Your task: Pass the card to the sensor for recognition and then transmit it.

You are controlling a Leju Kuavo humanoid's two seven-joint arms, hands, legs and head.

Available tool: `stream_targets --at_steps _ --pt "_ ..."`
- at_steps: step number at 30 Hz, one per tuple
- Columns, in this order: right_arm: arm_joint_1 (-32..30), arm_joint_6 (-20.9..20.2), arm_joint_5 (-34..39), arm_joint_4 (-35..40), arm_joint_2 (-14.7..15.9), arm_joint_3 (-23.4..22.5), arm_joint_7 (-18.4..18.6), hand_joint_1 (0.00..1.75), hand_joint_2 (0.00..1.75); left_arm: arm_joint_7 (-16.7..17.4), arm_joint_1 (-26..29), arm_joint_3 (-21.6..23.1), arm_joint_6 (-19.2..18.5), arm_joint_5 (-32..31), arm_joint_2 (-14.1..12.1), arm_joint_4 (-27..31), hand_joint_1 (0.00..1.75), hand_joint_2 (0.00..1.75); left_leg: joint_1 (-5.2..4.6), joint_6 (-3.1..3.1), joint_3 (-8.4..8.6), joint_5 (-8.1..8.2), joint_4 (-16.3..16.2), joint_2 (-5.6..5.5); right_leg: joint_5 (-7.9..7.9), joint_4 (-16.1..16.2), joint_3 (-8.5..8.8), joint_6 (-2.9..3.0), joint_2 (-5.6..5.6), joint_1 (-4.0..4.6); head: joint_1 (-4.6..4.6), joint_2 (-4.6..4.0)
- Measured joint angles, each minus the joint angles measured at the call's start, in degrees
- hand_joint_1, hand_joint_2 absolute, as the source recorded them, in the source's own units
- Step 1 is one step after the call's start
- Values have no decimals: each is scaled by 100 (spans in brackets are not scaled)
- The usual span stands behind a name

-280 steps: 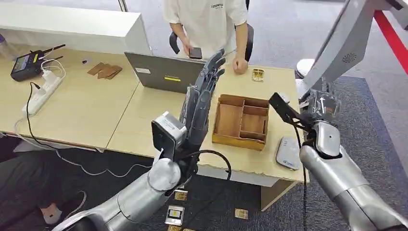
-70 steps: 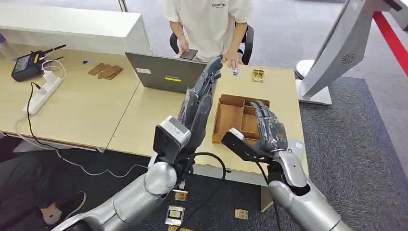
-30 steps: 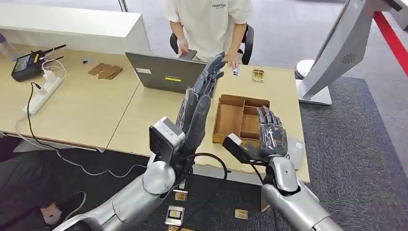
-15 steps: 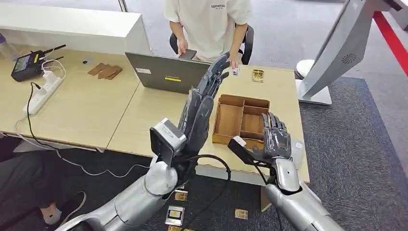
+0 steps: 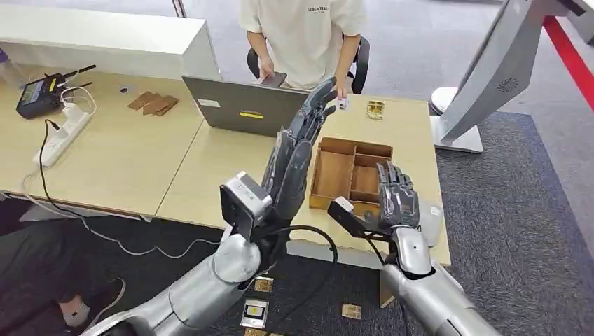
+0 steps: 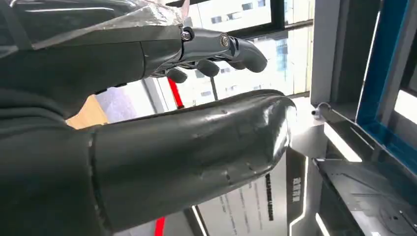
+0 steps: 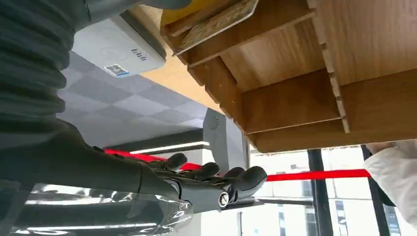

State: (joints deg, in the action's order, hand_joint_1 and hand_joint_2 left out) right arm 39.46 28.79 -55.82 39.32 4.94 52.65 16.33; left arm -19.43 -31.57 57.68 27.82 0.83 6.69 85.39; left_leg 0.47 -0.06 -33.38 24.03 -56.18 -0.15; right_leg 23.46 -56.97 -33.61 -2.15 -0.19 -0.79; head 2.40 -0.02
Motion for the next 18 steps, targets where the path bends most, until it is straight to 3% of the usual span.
stream_targets --at_steps 18 --pt "161 -9 -2 -361 -428 33 -160 0 175 -31 -12 42 57 -17 31 -61 0 0 0 0 0 0 0 0 0 0 0 0 0 0 0 0"
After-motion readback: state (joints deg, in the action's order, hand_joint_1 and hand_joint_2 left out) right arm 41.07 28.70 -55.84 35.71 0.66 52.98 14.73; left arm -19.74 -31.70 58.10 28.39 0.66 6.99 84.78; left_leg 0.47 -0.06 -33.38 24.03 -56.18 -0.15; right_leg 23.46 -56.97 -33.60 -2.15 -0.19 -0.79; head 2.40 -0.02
